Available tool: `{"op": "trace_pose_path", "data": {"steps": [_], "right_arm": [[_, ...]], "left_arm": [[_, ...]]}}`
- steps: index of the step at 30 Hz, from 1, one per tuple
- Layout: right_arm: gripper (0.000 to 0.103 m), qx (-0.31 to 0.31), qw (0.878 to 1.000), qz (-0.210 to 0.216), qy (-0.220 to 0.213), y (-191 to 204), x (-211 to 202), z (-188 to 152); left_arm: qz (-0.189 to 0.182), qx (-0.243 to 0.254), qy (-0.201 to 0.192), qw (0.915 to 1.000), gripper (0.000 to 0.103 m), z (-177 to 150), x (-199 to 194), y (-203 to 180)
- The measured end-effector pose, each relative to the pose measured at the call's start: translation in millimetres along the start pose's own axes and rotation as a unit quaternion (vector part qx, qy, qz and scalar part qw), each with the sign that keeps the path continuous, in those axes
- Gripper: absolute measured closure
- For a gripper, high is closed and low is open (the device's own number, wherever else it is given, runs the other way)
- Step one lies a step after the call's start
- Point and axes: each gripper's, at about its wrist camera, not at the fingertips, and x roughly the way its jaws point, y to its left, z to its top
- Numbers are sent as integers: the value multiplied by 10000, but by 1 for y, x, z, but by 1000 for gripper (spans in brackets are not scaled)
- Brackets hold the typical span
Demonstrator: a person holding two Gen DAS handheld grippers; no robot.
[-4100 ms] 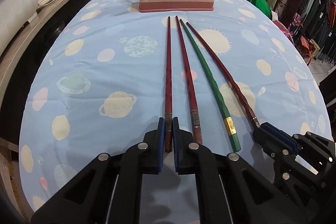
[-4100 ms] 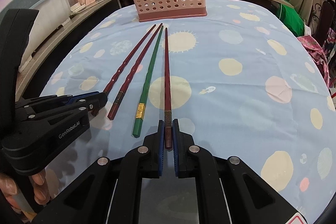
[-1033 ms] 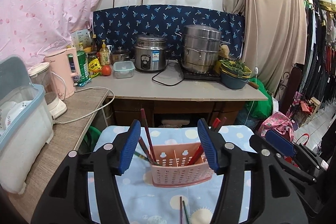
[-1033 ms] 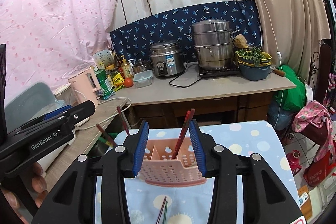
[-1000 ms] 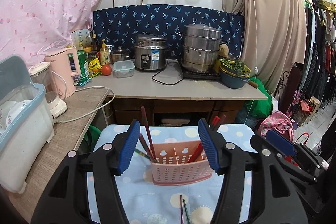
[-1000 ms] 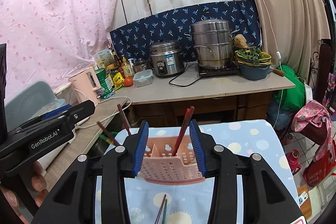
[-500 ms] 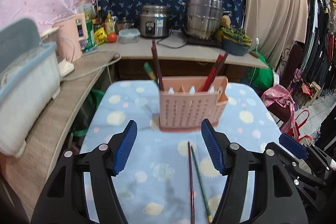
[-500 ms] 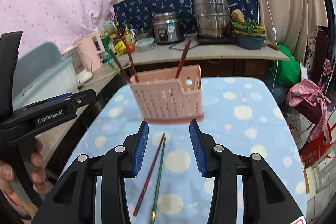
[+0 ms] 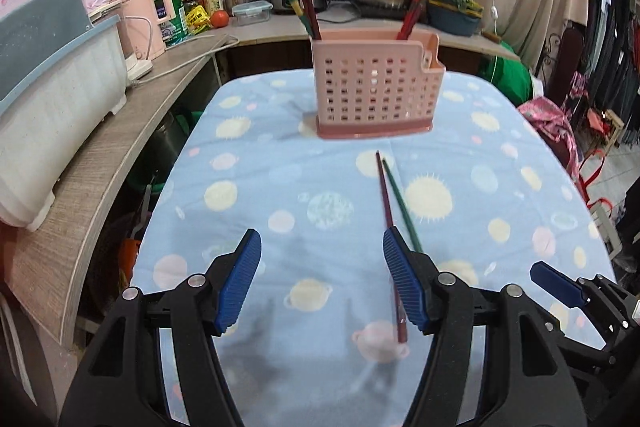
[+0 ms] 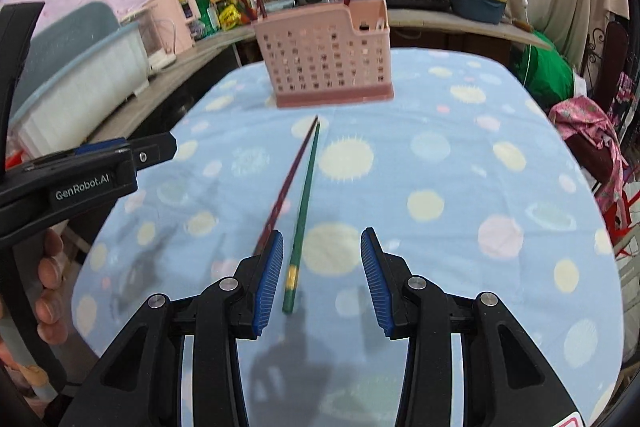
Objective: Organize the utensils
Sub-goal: 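Withdraw both tools from the basket back over the last two chopsticks, then close the right tool on the green chopstick while the left tool closes on the dark red one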
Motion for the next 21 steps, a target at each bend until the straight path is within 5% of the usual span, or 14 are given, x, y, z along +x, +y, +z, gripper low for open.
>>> {"op": "trace_pose_path", "data": {"steps": [9,21], "right_arm": [[63,44,9995,24,323,6,22,-32],[67,-68,9992,81,398,20,47,-29]], "left_arm": [[-1,31,409,9992,42,-39,14,1],[77,19,712,9974,33,-64,26,6]]}}
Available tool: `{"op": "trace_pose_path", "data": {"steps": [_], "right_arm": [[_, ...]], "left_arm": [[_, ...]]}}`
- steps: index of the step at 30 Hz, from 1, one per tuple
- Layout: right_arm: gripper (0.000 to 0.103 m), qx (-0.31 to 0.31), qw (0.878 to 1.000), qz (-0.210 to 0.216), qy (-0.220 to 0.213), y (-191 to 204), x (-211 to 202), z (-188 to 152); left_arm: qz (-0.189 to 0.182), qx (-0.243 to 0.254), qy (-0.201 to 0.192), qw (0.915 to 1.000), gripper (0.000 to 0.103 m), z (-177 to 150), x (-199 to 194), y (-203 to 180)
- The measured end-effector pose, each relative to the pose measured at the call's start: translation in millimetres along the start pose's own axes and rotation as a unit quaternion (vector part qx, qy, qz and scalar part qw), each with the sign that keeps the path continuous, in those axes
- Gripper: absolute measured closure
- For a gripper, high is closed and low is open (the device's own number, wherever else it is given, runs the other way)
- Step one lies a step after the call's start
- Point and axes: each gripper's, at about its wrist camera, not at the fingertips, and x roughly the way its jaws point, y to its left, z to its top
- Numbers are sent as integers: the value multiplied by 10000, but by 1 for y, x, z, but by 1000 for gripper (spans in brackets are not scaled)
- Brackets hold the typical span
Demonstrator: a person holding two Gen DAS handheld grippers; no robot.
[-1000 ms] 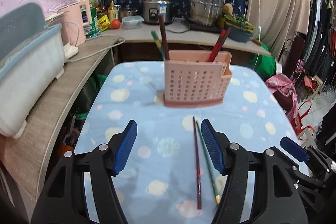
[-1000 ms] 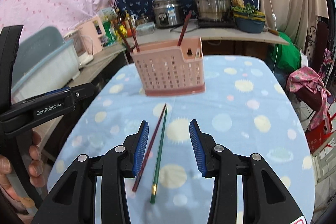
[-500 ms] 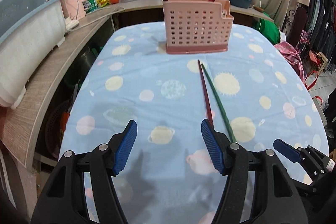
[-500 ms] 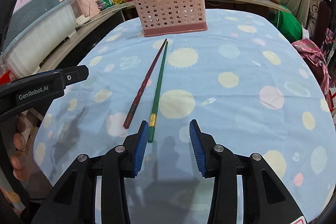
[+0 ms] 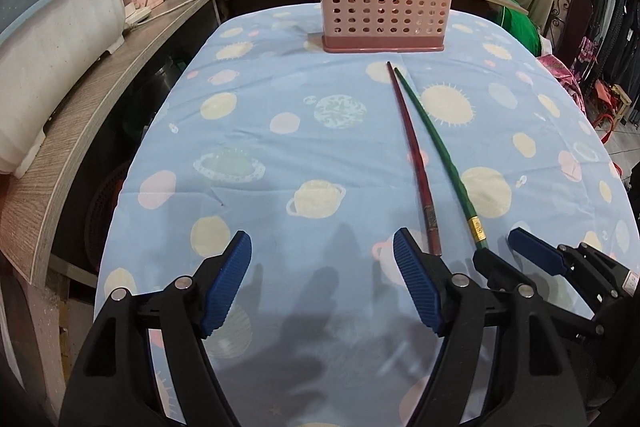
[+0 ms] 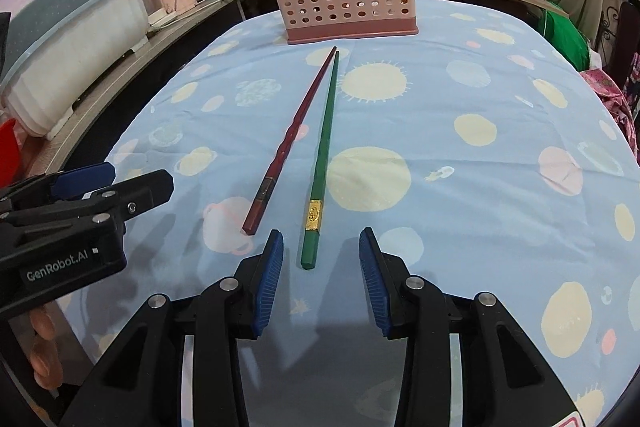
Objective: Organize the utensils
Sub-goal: 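Close the right tool on the green chopstick while the left tool closes on the dark red one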
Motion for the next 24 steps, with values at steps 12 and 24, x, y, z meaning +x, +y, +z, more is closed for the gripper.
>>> {"op": "trace_pose_path", "data": {"steps": [12,24], "right_arm": [[96,-68,9997,-214,-71,-7,3,1],[96,564,9981,-253,-83,-48,-17,-11]], "left_arm": [[-21,39,141,9999,31,0,10,-5],[-665,40,217,9975,30,2,22,-34]]}}
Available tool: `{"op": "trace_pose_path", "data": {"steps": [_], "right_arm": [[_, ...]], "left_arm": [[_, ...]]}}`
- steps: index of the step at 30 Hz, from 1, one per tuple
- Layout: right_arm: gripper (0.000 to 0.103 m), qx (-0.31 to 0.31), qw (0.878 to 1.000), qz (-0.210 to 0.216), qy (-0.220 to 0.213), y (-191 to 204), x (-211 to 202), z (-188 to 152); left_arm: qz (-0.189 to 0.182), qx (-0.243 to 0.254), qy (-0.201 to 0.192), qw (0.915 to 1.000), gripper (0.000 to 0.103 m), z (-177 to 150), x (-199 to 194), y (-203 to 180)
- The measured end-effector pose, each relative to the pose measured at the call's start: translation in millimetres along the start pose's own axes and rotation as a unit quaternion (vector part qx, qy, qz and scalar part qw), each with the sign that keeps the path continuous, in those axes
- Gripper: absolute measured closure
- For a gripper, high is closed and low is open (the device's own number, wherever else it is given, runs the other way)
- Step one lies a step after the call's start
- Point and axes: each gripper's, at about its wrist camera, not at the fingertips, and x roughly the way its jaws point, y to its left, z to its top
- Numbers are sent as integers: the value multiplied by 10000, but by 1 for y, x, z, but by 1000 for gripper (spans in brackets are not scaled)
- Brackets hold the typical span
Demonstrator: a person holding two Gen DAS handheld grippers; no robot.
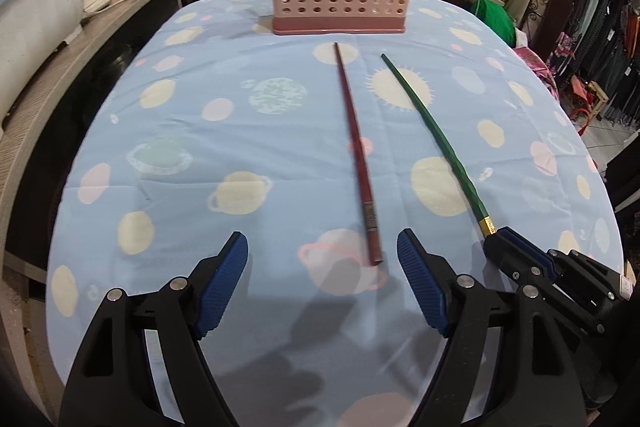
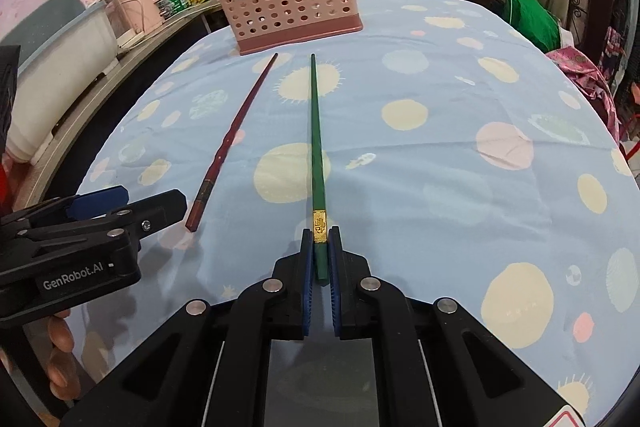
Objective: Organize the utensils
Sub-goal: 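Close the right tool on the green chopstick while the left tool closes on the dark red one, then lift both chopsticks and carry them over the pink basket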
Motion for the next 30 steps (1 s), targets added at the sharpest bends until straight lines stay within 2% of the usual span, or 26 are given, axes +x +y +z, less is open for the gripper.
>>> {"op": "trace_pose_path", "data": {"steps": [2,8,9,13,17,24,30], "right_arm": [[96,18,10000,-9,-1,-2,-1,-2],[96,-6,10000,10,-7,-2,-2,-3],[96,-4,10000,14,-6,-2,-2,-3],[96,-4,10000,30,-4,-2,-2,-4],[96,-23,10000,68,5,-1,-4,-5],[96,-62,9997,192,-132,5,-23,0],[96,-27,9979,401,-500,11,-56,18]], "left_arm": [[-13,43,-9,10000,30,0,4,-6],[-24,106,35,9999,47,4,20,-16],[-30,117,63,9999,55,4,22,-17],[46,176,22,9998,70,5,22,-19],[-13,205,58,9998,96,5,21,-20],[-65,252,85,9996,96,1,9,-20],[-100,193,-159,9996,96,8,-26,-17]]}}
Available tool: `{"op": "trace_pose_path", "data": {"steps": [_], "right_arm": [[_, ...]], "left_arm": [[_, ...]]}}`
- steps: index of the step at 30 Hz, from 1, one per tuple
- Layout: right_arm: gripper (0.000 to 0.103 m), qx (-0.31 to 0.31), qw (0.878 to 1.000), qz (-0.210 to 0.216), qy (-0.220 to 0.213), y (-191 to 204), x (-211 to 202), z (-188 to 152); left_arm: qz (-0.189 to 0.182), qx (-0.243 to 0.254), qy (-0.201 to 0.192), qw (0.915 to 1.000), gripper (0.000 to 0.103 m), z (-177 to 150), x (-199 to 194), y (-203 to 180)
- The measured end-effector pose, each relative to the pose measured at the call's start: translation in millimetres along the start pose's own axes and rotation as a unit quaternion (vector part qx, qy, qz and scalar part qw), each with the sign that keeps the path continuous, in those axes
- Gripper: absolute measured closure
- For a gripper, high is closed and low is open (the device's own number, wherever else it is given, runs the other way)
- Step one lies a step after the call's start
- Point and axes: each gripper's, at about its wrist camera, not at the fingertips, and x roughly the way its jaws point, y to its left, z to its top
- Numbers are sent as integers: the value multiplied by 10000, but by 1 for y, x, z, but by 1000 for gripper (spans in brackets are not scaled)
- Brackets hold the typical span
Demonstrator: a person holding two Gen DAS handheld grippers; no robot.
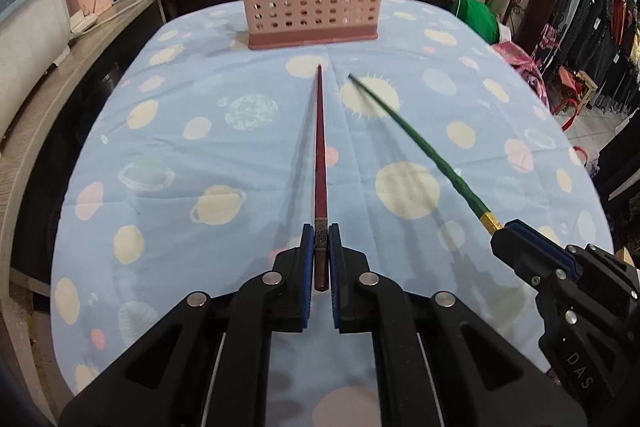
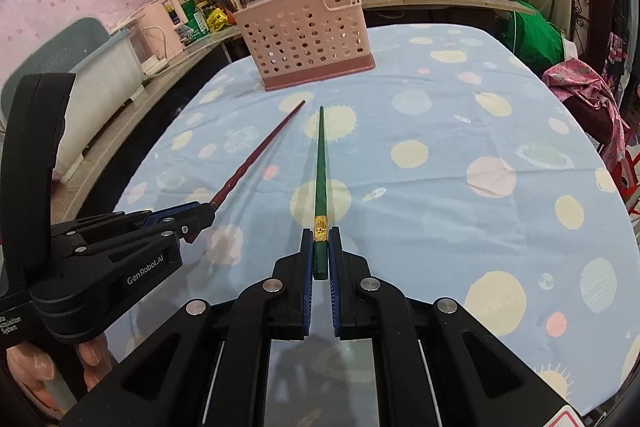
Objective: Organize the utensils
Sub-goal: 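Lift both chopsticks and carry them over the pink basket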
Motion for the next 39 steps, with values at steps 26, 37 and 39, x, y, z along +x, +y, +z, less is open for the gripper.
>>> {"op": "trace_pose_path", "data": {"steps": [26,37,39], "right_arm": [[96,-100,9843,328,-1734,16,-59,192],[96,-5,9662,458,-2537,23,-62,297],[96,-37,9643,429,-2612,26,-57,313]], "left_arm": [[-366,-451,-1572,9859,96,162,-121,39],[-185,-582,-2412,9686,96,255,-156,55],[-190,-588,-2569,9645,96,272,-157,57]]}}
